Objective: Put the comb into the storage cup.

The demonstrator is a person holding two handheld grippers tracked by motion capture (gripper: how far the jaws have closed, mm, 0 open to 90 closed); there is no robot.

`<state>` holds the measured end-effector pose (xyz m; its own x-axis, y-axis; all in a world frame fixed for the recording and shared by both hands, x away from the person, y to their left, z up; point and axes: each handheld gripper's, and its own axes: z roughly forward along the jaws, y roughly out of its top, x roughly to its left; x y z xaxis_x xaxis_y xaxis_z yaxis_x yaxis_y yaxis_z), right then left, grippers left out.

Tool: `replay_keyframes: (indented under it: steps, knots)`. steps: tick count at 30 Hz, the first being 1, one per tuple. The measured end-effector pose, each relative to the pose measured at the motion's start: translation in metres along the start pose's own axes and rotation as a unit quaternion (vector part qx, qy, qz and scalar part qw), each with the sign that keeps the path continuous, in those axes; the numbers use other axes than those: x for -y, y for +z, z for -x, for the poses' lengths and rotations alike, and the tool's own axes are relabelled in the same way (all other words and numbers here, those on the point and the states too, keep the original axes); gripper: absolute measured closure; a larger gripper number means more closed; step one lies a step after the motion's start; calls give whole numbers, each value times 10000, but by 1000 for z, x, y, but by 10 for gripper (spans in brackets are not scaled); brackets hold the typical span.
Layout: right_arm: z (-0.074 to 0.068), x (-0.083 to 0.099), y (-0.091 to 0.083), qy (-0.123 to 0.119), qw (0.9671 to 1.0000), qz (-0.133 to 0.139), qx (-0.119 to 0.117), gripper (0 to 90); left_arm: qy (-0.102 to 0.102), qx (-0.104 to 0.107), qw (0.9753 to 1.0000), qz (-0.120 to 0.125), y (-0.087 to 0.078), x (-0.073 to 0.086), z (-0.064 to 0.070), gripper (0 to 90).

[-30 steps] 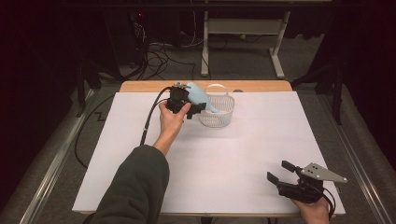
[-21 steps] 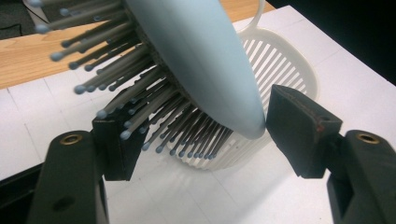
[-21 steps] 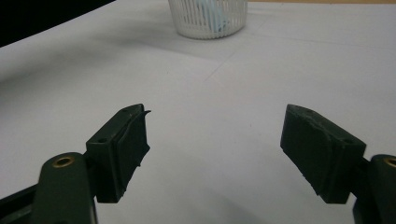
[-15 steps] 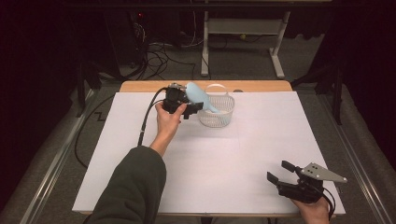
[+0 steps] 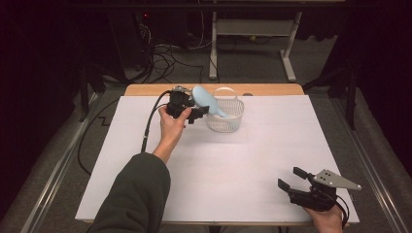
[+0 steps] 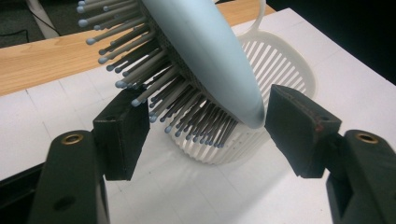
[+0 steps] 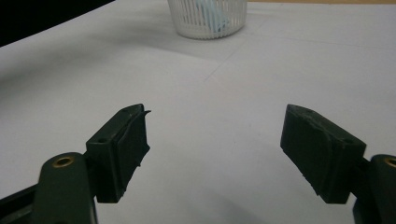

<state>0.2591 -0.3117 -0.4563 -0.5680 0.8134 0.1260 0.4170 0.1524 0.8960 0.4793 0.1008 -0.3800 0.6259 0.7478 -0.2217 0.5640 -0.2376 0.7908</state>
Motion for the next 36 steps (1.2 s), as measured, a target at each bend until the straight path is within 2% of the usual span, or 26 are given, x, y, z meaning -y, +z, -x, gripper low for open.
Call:
replay_keyframes:
  steps: [16, 36]
  knots:
    - [0, 0, -1, -4, 10000, -4, 7, 236, 21, -74, 10000, 20, -2, 4, -1, 313]
    - [-1, 0, 0, -14, 10000, -10, 6, 237, 91, -7, 9999, 72, -8, 9, 0, 314]
